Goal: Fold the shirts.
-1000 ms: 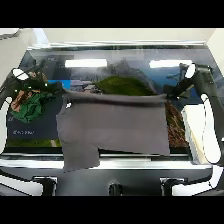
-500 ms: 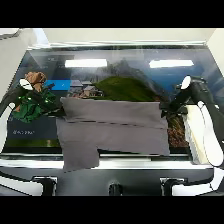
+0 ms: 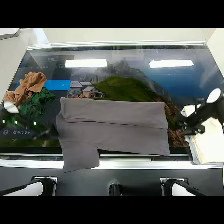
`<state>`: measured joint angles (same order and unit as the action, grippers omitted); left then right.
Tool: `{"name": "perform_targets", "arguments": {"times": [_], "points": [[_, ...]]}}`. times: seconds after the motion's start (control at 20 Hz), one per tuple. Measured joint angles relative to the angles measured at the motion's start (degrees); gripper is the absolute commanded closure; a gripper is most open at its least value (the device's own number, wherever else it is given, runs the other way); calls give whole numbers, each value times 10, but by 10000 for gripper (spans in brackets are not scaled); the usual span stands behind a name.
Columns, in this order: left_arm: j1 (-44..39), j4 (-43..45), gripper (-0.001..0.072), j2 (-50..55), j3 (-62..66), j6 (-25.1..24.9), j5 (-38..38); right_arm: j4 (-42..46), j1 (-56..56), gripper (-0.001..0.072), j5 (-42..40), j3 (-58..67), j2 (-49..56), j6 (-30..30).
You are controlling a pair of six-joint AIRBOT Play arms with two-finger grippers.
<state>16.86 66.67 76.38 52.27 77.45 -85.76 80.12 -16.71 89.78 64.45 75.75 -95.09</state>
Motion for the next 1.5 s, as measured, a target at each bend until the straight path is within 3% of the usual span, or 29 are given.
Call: {"name": "perform_targets", "arguments": {"times": [0.2, 0.45, 0.6, 0.7, 0.75, 0.8, 0.85, 1.35, 1.45, 1.5], "points": [[11, -8, 108, -59, -143, -27, 61, -31, -4, 218, -35, -76, -30, 15], [15, -67, 111, -75, -219, -40, 89, -42, -5, 219, -49, -101, -40, 26], [15, -79, 277, -76, -236, -48, 100, -45, -5, 220, -55, -105, -41, 30], [15, -79, 479, -75, -241, -48, 109, -46, -5, 215, -55, -107, -42, 33], [15, -78, 567, -75, -243, -46, 116, -46, -5, 189, -55, -111, -43, 35], [14, -82, 610, -75, -245, -44, 128, -46, -5, 138, -54, -118, -45, 36], [14, -84, 669, -75, -245, -43, 134, -45, -5, 137, -55, -132, -48, 38], [14, -91, 670, -77, -245, -35, 147, -47, -5, 166, -133, -247, -59, 44], [14, -91, 669, -77, -245, -36, 148, -55, -5, 246, -153, -252, -57, 33], [14, -91, 670, -77, -245, -38, 148, -57, -5, 398, -158, -253, -56, 27]]}}
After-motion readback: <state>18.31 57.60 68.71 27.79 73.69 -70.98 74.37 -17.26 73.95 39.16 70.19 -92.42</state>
